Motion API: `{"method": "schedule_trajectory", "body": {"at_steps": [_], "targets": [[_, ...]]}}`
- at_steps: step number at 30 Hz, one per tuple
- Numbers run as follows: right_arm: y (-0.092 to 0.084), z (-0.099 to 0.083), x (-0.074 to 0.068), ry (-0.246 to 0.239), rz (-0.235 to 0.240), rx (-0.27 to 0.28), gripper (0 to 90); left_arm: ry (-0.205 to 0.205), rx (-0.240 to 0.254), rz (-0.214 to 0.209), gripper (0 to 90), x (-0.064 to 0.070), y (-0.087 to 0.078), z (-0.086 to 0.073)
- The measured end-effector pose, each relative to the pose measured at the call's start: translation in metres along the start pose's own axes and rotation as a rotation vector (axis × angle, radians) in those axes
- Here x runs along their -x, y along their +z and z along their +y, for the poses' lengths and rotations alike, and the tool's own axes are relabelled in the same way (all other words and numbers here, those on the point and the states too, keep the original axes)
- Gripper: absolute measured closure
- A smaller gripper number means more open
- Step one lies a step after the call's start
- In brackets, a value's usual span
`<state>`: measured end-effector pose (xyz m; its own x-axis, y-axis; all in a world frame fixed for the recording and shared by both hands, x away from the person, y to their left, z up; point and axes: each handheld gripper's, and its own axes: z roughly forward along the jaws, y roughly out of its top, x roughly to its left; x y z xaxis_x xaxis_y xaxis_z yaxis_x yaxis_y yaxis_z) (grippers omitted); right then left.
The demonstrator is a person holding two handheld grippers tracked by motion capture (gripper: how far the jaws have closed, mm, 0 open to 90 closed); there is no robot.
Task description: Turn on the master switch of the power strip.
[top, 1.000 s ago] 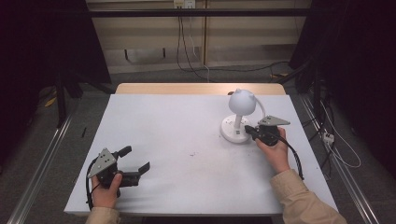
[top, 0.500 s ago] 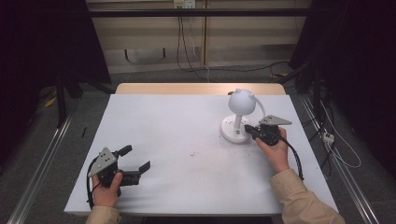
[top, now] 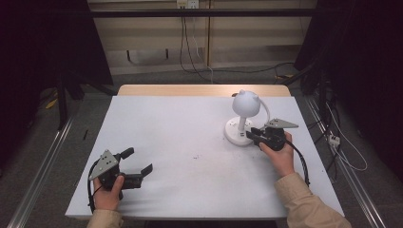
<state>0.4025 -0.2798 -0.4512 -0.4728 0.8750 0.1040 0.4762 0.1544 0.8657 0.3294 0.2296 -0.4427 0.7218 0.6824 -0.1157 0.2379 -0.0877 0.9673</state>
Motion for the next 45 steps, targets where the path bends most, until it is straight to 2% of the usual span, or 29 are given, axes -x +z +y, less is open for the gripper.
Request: {"method": "schedule_trajectory", "body": {"at_steps": [3,4,9,13,16,23,32,45], "targets": [[-0.002,0.001,-0.001,0.026,0.015,0.004,53.4,-0.003,0.001,-0.001,2.9,0.001,0.000,0.000],[-0.002,0.001,-0.001,0.026,0.015,0.004,53.4,-0.004,0.002,-0.003,2.9,0.001,0.000,0.000],[-0.006,0.000,-0.006,0.021,0.008,0.003,38.1,-0.003,0.003,-0.001,2.9,0.002,-0.001,0.001],[-0.009,-0.001,-0.007,0.031,0.007,0.002,35.5,-0.007,0.009,-0.001,2.9,0.003,-0.002,0.001],[-0.016,-0.003,-0.008,0.035,0.009,0.010,29.4,-0.004,0.008,-0.004,2.9,0.002,-0.001,0.002],[-0.030,-0.005,-0.012,0.046,0.047,0.034,25.6,-0.009,0.004,-0.005,2.9,0.002,0.000,0.001],[-0.038,-0.008,-0.021,0.018,0.056,0.050,22.7,-0.008,0.000,-0.010,2.9,0.003,0.002,0.001],[-0.047,-0.017,-0.028,-0.008,0.073,0.035,17.8,-0.006,0.004,-0.005,2.9,0.003,0.000,0.002]]}}
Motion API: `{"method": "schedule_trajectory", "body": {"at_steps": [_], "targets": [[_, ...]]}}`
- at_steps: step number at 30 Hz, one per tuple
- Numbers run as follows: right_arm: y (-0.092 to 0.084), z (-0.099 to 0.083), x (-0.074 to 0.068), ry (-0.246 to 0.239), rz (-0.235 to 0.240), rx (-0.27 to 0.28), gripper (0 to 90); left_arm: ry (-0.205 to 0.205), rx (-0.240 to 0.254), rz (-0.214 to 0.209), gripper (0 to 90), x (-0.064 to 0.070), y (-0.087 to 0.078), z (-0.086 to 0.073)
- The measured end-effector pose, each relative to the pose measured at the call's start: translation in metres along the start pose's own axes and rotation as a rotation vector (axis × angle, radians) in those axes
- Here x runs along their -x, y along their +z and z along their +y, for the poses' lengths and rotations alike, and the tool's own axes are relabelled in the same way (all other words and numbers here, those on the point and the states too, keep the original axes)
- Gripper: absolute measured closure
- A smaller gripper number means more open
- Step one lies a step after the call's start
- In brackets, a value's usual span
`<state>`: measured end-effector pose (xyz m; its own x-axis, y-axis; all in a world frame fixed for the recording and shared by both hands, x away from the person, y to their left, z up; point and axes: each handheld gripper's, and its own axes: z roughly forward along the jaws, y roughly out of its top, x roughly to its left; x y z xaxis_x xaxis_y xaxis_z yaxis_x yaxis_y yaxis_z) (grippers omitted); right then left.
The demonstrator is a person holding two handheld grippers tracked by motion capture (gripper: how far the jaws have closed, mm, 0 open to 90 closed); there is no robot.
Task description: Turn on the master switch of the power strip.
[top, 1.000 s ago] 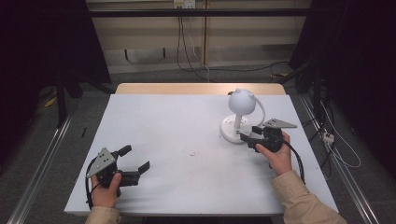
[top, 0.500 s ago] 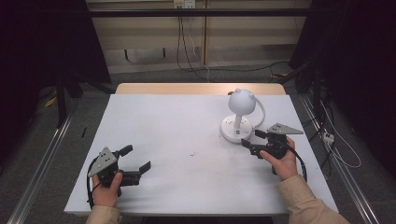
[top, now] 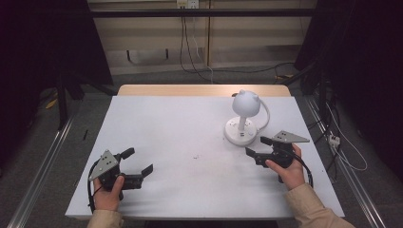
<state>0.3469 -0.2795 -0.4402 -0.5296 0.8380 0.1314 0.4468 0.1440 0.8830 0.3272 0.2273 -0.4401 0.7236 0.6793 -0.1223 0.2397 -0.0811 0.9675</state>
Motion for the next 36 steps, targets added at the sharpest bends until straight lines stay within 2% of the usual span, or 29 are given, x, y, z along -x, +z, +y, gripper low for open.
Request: {"method": "schedule_trajectory", "body": {"at_steps": [14,36], "targets": [[-0.010,-0.006,-0.003,-0.024,0.002,-0.007,17.3,0.005,-0.007,0.000,2.9,0.000,0.001,0.000],[-0.027,-0.016,-0.007,-0.026,0.015,-0.008,14.9,0.003,-0.009,-0.001,2.9,0.001,0.001,-0.001]]}}
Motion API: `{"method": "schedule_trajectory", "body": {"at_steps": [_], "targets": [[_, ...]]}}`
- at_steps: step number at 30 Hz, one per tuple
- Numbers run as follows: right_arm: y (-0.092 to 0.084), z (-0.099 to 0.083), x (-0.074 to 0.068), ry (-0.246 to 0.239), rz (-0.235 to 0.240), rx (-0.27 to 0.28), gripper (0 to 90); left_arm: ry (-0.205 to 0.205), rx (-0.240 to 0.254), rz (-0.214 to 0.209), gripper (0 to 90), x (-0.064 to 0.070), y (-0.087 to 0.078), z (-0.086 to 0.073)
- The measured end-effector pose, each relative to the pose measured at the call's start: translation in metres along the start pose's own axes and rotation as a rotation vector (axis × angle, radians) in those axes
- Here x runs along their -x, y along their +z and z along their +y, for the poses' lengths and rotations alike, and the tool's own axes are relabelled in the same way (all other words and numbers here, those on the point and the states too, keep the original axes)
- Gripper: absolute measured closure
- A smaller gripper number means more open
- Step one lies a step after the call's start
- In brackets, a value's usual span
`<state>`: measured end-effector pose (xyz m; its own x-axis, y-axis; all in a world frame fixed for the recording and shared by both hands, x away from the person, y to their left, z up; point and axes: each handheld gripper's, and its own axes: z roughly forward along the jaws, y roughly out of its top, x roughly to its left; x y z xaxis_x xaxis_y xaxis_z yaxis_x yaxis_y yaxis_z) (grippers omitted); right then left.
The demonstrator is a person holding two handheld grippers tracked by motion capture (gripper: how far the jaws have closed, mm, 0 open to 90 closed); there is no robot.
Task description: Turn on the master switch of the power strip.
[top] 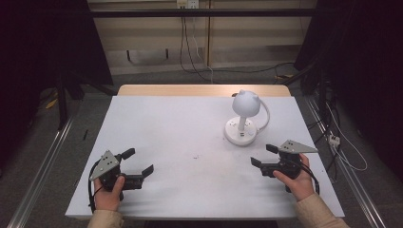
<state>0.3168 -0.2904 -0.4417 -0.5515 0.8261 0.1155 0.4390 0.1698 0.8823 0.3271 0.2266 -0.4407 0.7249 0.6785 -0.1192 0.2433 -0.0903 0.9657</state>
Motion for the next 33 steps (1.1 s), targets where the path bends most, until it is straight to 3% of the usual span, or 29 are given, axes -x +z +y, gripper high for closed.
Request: {"method": "schedule_trajectory", "body": {"at_steps": [33], "targets": [[-0.023,-0.020,0.000,-0.012,0.001,-0.014,12.7,0.003,-0.008,-0.006,2.9,0.001,0.000,-0.001]]}}
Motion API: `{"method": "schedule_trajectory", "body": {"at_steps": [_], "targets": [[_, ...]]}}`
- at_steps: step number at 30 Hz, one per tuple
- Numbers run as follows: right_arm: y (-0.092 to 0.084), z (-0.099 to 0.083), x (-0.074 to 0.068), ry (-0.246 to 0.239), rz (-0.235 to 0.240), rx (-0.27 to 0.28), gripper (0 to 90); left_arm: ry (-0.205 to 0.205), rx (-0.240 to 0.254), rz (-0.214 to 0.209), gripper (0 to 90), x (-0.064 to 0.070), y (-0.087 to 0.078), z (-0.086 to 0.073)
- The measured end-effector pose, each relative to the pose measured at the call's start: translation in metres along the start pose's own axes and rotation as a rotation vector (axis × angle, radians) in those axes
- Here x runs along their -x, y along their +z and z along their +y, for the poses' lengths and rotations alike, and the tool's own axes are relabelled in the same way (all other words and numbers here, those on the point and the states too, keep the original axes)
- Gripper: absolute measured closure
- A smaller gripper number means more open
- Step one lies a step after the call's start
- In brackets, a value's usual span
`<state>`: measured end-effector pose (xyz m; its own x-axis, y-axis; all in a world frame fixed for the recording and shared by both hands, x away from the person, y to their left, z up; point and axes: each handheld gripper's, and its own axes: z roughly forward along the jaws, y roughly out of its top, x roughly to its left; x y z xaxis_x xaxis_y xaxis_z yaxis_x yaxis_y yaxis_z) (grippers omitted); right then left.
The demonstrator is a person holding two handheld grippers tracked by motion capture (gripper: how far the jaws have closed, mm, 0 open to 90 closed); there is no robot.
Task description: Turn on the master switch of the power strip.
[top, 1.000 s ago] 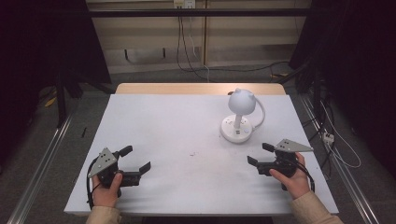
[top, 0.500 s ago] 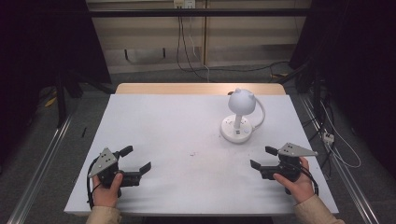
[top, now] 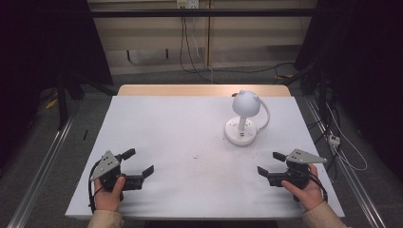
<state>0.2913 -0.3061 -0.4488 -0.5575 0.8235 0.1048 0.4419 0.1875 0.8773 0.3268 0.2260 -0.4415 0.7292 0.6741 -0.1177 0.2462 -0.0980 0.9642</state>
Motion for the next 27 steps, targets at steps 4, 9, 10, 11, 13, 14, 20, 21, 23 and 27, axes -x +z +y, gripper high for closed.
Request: {"method": "schedule_trajectory", "body": {"at_steps": [4,9,10,11,13,14,20,21,23,27], "targets": [[-0.002,-0.002,0.001,-0.006,-0.002,0.001,12.5,-0.003,0.001,0.001,2.9,0.000,0.000,0.000],[-0.006,-0.006,0.001,-0.008,-0.004,-0.002,12.5,-0.003,-0.001,-0.001,2.9,0.001,0.000,0.000],[-0.006,-0.006,0.001,-0.008,-0.004,-0.002,12.5,-0.003,-0.002,-0.001,2.9,0.001,0.001,0.000],[-0.006,-0.006,0.001,-0.006,-0.003,-0.002,12.5,-0.002,-0.003,-0.001,2.9,0.001,0.001,0.000],[-0.008,-0.008,0.000,-0.012,-0.005,-0.003,12.5,-0.003,-0.002,-0.001,2.9,0.001,0.001,0.000],[-0.008,-0.008,0.000,-0.012,-0.005,-0.003,12.5,-0.003,-0.002,0.000,2.9,0.001,0.001,0.000],[-0.012,-0.011,-0.001,-0.008,-0.002,0.003,12.4,-0.003,-0.004,0.000,2.9,0.001,0.000,-0.001],[-0.013,-0.011,-0.001,-0.005,-0.002,0.004,12.4,-0.002,-0.003,0.001,2.9,0.001,0.000,-0.001],[-0.014,-0.012,-0.001,-0.006,-0.003,0.005,12.4,-0.002,-0.003,0.002,2.9,0.001,0.000,-0.001],[-0.018,-0.014,0.000,-0.006,-0.005,0.008,12.3,-0.001,-0.007,0.003,2.9,0.001,-0.001,-0.001]]}}
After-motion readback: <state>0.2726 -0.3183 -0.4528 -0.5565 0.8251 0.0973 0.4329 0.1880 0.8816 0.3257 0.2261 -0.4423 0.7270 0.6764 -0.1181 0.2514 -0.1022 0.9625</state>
